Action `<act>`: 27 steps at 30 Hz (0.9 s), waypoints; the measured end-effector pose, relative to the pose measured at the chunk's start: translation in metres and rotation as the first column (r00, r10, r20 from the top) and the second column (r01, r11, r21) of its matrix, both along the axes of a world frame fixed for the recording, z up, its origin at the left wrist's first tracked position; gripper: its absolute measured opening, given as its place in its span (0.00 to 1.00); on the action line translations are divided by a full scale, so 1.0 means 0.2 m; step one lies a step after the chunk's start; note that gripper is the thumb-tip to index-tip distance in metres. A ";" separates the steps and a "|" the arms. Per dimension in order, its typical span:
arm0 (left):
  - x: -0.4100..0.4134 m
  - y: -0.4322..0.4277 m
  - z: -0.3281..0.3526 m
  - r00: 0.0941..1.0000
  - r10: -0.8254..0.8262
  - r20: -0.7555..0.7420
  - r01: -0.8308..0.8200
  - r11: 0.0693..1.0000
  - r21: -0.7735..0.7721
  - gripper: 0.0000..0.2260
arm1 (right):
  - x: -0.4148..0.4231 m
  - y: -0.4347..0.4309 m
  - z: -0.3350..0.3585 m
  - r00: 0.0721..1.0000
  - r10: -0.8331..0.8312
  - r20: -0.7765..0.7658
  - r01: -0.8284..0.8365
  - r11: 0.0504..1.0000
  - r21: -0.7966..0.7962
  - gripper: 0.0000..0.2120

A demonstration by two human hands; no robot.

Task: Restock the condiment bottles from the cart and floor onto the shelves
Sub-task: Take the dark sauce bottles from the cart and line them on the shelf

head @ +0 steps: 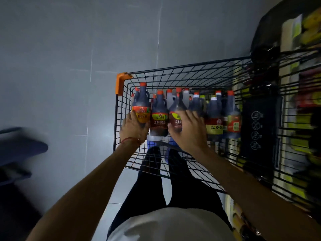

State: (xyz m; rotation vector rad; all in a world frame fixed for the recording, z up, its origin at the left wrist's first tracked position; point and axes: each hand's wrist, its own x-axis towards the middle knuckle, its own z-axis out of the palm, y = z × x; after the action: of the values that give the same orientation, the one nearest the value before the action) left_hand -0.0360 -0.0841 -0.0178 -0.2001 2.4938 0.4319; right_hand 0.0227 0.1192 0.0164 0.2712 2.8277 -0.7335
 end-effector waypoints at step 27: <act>-0.18 -0.11 -0.15 0.962 0.180 0.205 -0.211 0.968 0.137 0.45 | -0.05 -0.04 -0.18 0.970 -0.166 0.177 0.210 0.938 -0.274 0.18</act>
State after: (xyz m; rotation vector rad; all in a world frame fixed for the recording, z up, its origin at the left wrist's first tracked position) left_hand -0.0714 -0.1065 -0.0482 -0.4079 2.2483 0.6581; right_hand 0.0118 0.1120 -0.0193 0.5292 2.5308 -1.1060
